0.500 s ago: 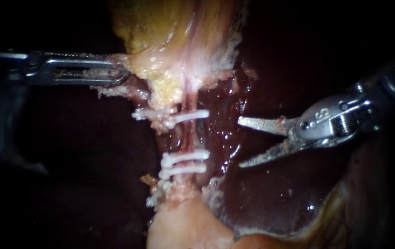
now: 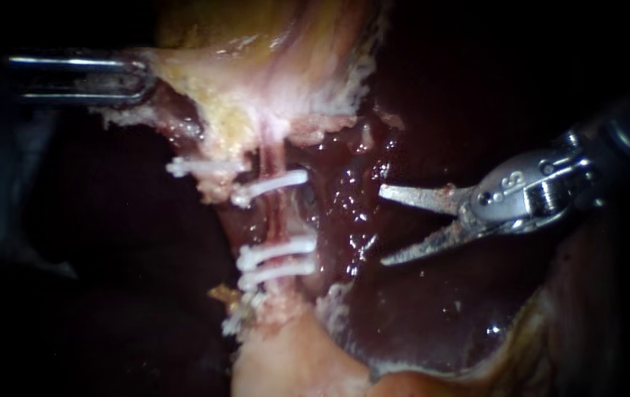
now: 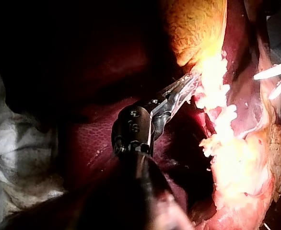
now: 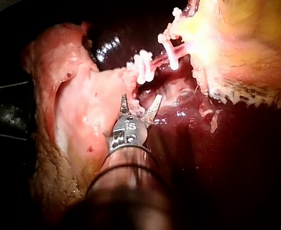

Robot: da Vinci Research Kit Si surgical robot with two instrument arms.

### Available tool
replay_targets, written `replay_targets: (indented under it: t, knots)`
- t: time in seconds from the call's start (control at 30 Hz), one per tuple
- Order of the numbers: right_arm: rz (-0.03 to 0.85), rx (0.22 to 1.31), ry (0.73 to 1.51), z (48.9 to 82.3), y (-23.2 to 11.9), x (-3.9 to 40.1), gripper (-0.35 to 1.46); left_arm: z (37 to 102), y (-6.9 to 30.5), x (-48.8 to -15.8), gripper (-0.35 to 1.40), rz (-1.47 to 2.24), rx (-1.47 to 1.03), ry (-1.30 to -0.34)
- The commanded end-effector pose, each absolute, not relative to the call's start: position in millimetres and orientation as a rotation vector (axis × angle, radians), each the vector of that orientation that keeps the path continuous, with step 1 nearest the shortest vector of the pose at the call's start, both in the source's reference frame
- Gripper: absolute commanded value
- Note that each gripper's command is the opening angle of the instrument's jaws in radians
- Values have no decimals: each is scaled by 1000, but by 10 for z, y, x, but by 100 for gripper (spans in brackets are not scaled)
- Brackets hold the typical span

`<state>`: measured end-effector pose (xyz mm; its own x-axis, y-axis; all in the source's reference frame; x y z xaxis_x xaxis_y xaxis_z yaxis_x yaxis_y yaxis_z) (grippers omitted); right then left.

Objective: Go to the cutting position right tube

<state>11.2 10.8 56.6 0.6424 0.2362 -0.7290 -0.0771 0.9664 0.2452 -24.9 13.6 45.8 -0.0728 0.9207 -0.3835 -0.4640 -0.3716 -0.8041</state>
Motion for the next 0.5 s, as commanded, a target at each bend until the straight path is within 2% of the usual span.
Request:
replay_targets:
  t: [0.03, 0.3, 0.5]
  knots:
    - [181, 199, 857, 565, 108, 113, 145, 456, 137, -248, -35, 1661, -1117, -596]
    - [173, 224, 895, 567, 110, 122, 145, 453, 134, -249, -35, 1660, -1115, -594]
    - [209, 311, 939, 577, 112, 145, 145, 450, 131, -250, -35, 1659, -1115, -591]
